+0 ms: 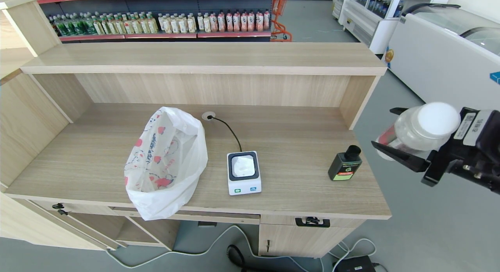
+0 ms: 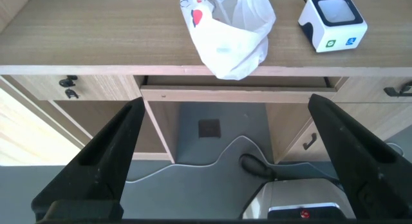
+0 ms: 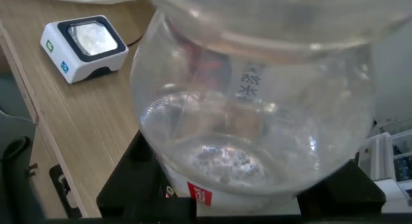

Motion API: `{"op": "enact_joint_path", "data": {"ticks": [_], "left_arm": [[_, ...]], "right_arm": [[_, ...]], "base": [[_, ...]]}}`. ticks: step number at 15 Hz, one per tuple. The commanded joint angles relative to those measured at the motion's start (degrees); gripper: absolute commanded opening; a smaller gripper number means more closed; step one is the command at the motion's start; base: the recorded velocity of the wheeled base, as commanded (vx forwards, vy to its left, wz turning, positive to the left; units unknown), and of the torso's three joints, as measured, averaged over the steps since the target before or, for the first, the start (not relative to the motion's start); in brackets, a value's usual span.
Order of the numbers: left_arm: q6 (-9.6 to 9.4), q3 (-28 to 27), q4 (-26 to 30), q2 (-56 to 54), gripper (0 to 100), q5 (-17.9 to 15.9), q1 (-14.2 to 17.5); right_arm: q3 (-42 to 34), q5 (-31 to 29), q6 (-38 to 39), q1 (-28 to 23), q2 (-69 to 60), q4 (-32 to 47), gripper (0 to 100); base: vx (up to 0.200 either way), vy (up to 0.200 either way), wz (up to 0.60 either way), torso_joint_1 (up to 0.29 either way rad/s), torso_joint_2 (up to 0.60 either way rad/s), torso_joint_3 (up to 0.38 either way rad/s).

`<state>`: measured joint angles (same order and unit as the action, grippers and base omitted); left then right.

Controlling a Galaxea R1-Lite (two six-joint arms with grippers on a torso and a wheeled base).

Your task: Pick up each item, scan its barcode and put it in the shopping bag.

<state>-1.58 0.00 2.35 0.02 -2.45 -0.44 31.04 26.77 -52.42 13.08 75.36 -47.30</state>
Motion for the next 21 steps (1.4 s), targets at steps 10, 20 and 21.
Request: {"op": "enact_joint_path", "data": {"ticks": [10,20,21], "left_arm": [[0.00,0.00,0.02,-0.02,100,-0.01,0.00],[0.00,0.00,-0.07,-0.02,100,-0.01,0.00],[0.00,0.00,0.02,-0.02,100,-0.01,0.00]], "right_arm": [[0.95,1.18,-3.48,1.33,9.72,-7.98,0],[2.01,1.27,-3.57,1.69,14.29,-13.35,0],[2.01,1.27,-3.57,2.56,14.55,-13.43,0]], "base": [[0.000,0.000,0.00,0.000,0.00,0.000],[0.000,0.100,0.00,0.001,0.00,0.001],[0.000,0.200,0.00,0.012,0.01,-0.007]]}}
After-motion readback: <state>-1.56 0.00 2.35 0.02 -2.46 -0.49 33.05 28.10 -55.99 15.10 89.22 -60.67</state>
